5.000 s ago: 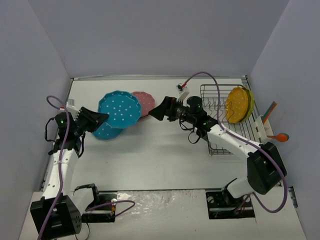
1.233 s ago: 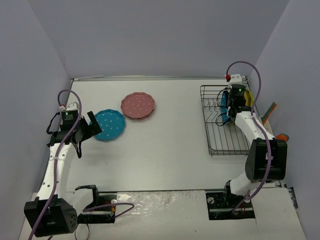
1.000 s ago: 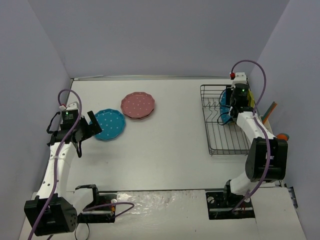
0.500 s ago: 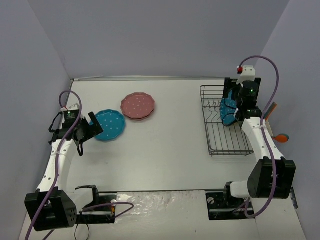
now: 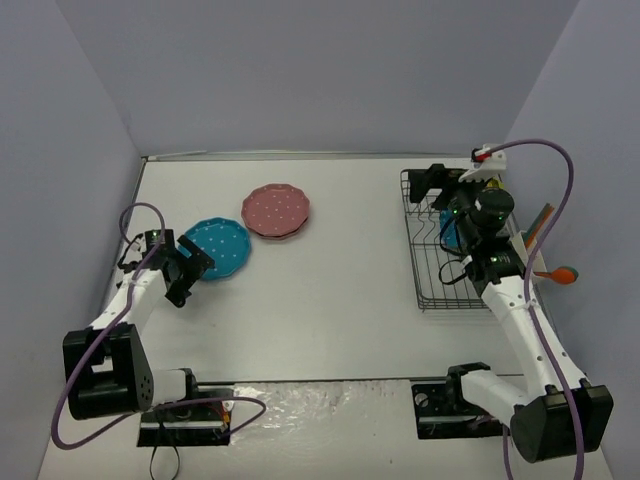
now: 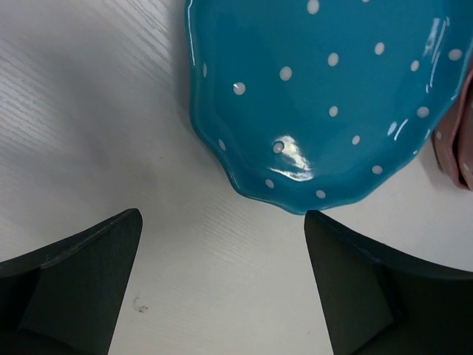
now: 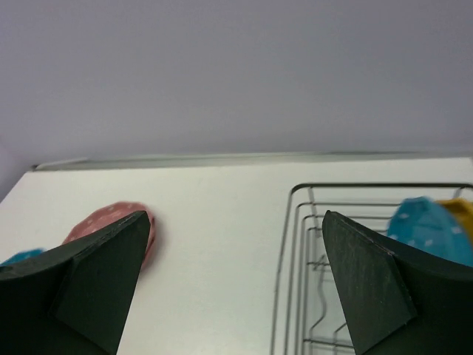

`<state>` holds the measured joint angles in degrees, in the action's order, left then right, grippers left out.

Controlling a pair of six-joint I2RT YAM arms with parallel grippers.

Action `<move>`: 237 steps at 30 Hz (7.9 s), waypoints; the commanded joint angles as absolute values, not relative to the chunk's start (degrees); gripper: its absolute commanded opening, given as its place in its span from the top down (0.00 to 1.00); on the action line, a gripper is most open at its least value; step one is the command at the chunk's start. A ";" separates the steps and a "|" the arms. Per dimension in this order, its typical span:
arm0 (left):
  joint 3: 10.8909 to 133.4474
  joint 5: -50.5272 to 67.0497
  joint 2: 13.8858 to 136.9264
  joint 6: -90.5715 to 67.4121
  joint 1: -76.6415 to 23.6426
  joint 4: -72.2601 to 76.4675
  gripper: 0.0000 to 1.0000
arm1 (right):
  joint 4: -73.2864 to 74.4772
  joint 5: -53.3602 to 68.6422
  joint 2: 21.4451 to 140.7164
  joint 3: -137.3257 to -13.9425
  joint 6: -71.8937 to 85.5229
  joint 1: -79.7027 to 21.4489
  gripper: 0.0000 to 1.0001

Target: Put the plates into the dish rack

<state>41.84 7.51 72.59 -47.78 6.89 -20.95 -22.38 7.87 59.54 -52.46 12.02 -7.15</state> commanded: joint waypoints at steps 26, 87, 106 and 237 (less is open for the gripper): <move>48.16 3.11 88.17 -55.83 7.65 -15.82 0.59 | -34.33 25.08 60.02 -40.22 18.82 -15.51 0.00; 28.05 31.72 62.23 -80.83 -3.86 4.38 1.00 | -70.82 27.59 110.71 -41.39 63.71 -40.08 0.04; 25.56 31.21 60.90 -81.47 -8.10 7.14 1.00 | -77.14 27.60 115.33 -41.65 66.64 -40.09 0.29; 64.69 7.73 76.54 -38.19 -3.77 -26.32 0.03 | -18.55 -0.04 59.81 -56.34 17.54 -4.35 0.01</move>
<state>57.31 8.10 73.69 -33.04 -2.20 -31.77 -13.73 -5.62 64.31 -57.99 6.25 -3.84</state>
